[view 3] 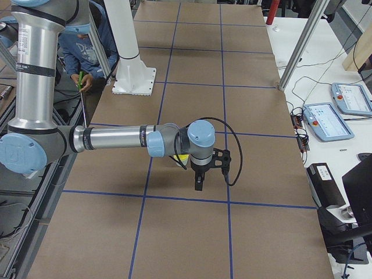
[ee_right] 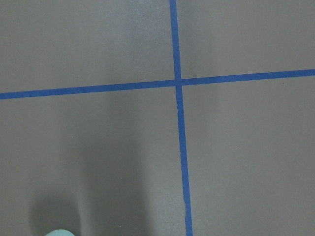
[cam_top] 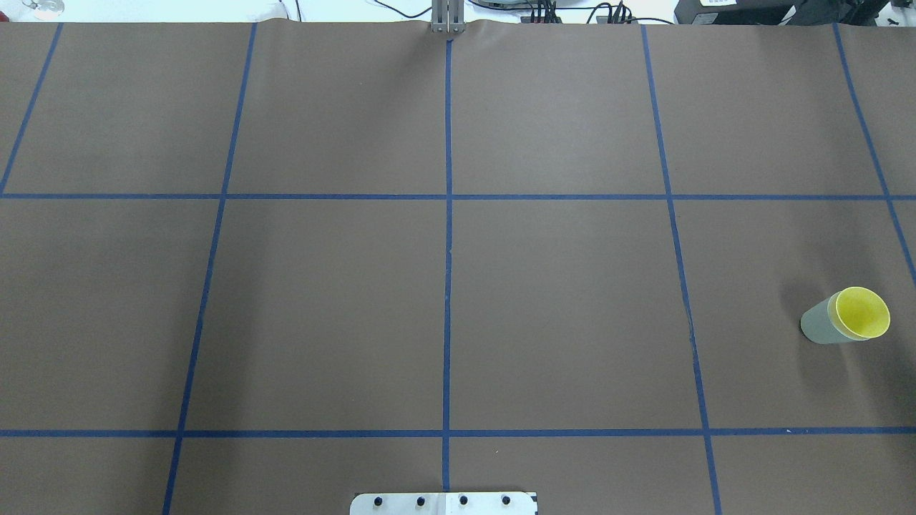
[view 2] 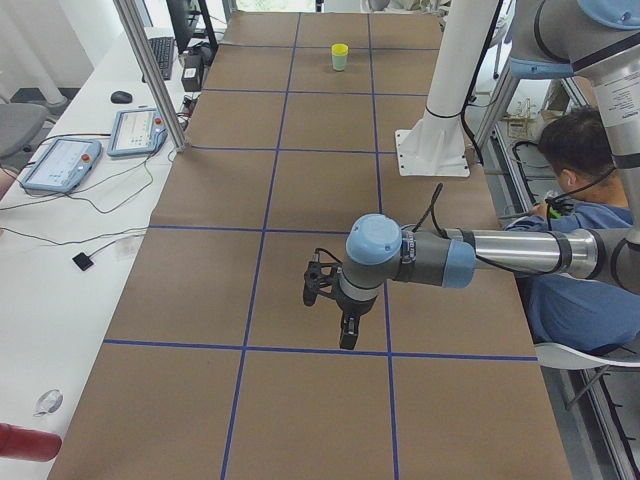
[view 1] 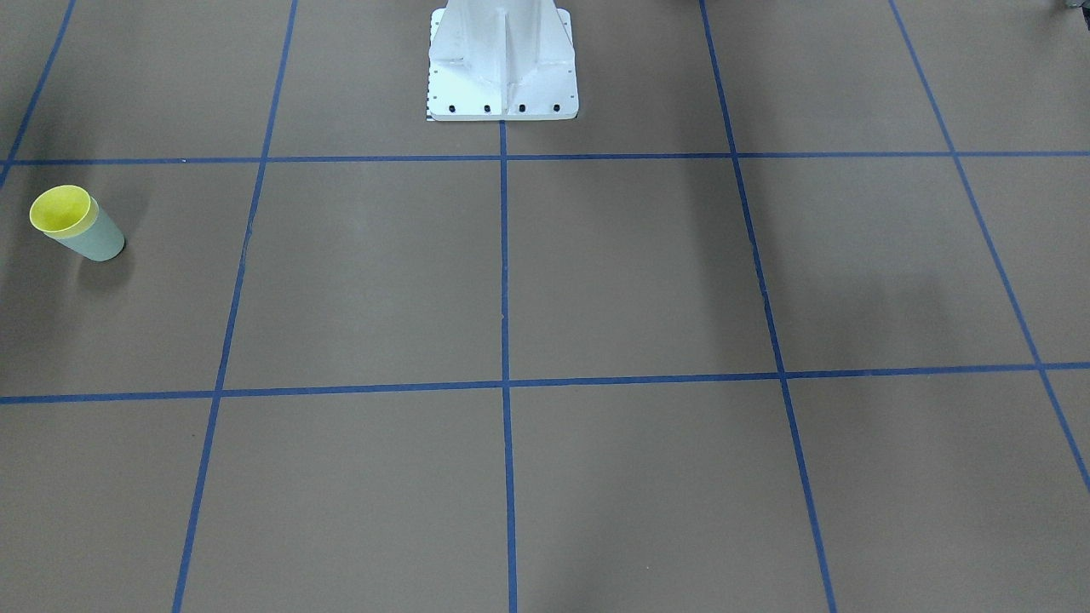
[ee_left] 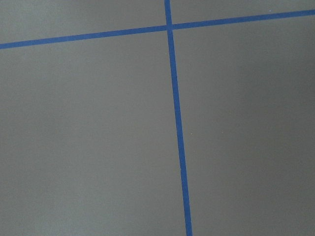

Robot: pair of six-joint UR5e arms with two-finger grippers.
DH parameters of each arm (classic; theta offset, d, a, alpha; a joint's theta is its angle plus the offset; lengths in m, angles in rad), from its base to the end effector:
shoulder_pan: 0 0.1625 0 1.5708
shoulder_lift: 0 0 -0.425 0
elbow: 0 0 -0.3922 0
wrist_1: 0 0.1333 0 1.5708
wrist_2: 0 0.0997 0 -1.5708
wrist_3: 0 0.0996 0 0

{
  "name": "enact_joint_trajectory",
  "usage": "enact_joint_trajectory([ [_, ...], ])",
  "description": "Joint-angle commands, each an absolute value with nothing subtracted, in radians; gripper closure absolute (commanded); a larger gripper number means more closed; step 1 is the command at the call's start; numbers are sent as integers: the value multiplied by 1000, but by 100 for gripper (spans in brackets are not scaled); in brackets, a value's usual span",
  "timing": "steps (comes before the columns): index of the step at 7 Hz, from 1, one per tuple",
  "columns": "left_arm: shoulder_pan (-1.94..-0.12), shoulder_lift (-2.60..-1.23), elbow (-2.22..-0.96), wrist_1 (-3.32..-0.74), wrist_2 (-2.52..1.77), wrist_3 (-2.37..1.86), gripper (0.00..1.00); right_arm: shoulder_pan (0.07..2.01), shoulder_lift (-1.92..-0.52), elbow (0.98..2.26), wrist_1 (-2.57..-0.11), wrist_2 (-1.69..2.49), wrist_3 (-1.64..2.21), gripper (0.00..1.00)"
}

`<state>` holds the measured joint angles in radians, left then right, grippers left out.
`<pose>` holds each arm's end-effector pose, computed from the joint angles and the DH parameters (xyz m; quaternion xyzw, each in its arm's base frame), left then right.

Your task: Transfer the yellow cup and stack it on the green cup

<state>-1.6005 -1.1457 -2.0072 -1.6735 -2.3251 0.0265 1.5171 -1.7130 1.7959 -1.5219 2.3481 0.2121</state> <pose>-0.0747 -0.3221 0.6060 0.0633 0.3660 0.0195 0.9282 0.0398 -0.4416 0.6080 0.0103 -0.3829 0.0482 0.9225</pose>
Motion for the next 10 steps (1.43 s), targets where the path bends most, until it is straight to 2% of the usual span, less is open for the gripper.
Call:
enact_joint_trajectory([
  [1, -1601, -1146, -2008, -1674, -2327, 26, 0, 1517, -1715, 1798, -1522, 2347, 212, 0],
  [10, -1597, -1154, -2002, -1674, -2372, 26, 0, 1517, -1713, 1802, -1522, 2353, 216, 0],
])
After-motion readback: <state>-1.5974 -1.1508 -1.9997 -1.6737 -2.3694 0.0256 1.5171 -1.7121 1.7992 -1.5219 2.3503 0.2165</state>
